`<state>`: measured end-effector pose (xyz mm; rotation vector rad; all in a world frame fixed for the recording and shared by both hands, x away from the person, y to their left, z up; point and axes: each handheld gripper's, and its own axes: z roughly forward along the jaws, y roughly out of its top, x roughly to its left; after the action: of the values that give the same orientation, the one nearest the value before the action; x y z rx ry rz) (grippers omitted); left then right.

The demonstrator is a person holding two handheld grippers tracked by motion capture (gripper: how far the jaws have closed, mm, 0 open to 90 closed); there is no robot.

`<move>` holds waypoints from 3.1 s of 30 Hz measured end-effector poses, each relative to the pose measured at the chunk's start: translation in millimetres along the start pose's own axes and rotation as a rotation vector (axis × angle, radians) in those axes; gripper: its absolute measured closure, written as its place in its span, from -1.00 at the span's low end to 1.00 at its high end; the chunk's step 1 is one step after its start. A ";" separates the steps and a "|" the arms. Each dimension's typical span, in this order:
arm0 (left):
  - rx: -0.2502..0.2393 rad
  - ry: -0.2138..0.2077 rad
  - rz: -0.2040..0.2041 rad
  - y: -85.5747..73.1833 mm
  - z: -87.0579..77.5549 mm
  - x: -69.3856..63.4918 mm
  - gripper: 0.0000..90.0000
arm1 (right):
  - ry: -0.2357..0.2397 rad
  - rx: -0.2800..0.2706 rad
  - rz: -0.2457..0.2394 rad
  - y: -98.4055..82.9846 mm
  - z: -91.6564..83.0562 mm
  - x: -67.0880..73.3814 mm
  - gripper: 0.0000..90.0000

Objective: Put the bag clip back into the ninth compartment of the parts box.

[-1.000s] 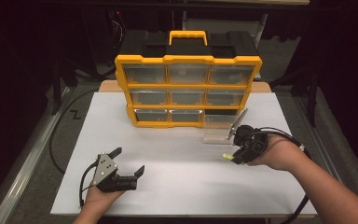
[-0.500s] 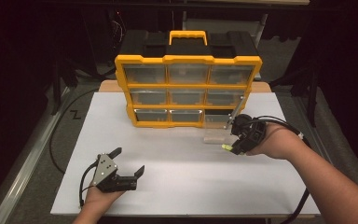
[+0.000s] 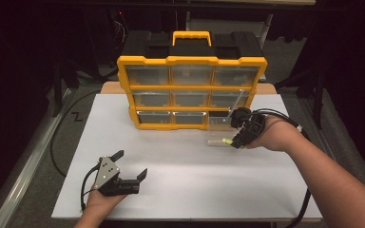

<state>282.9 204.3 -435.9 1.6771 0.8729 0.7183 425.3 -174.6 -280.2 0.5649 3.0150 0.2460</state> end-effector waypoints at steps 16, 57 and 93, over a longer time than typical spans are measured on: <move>0.001 -0.001 0.000 -0.2 -0.1 0.2 -0.99 | -0.028 0.022 0.003 17.2 5.3 -17.7 0.78; 0.003 -0.004 0.000 -0.6 0.4 1.3 -0.99 | -0.092 0.051 0.018 40.9 11.4 -48.0 0.78; 0.009 -0.004 0.004 -1.1 0.8 1.3 -0.99 | -0.087 0.059 0.024 38.3 41.6 -53.4 0.78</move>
<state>284.0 205.1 -437.1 1.6879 0.8710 0.7142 492.4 -152.8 -313.0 0.6006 2.9413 0.1301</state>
